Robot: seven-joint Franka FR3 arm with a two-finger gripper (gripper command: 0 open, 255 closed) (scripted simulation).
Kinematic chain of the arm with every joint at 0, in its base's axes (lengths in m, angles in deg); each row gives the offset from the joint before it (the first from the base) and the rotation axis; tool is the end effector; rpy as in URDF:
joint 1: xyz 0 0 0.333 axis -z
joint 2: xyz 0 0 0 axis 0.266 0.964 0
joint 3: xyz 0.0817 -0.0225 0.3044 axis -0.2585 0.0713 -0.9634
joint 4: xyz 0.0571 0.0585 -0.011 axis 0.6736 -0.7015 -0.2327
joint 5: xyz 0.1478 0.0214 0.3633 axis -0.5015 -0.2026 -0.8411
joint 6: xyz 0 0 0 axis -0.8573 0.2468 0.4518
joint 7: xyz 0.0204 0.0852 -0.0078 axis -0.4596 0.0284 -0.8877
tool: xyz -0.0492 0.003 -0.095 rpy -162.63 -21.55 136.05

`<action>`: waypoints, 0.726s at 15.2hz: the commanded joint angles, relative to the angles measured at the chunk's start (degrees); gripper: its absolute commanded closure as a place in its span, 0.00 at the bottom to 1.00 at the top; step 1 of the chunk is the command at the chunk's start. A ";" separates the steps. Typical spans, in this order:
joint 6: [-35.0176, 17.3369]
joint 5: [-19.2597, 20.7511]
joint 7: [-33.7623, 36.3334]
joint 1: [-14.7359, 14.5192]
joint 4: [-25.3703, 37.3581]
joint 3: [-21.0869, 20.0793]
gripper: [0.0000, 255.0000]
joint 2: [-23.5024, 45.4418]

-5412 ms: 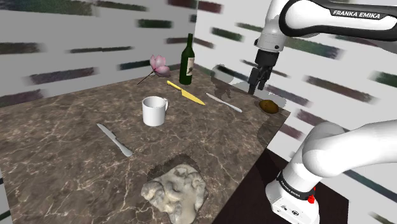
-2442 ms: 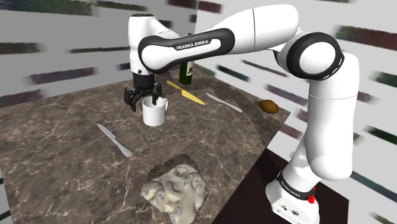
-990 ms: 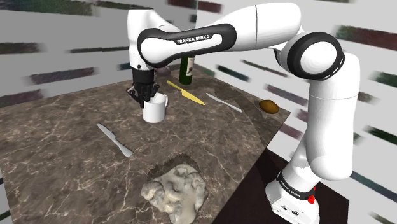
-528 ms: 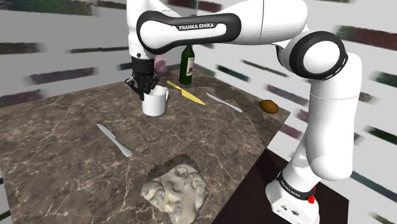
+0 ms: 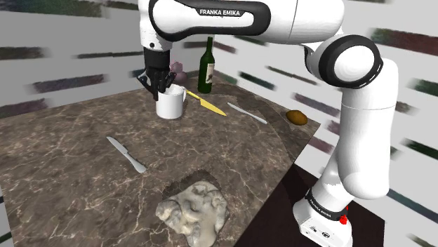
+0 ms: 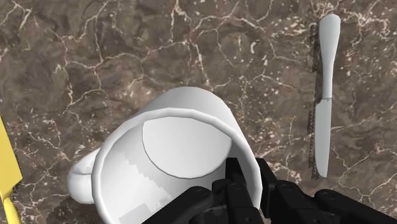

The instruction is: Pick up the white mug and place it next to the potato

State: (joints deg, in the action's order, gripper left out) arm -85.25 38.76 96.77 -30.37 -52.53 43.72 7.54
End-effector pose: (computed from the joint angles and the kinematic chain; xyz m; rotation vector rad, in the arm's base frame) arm 0.6038 0.3122 0.5235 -3.1393 0.0436 -0.0635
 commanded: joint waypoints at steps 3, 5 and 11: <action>3.40 0.12 -0.16 -0.33 4.02 -0.01 1.00 0.61; 5.19 0.22 -0.21 -0.57 6.23 -0.02 1.00 1.04; 11.05 0.75 -0.35 -1.53 14.11 0.01 1.00 3.07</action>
State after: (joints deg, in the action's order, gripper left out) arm -75.32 39.45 96.59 -31.84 -39.83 43.69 10.30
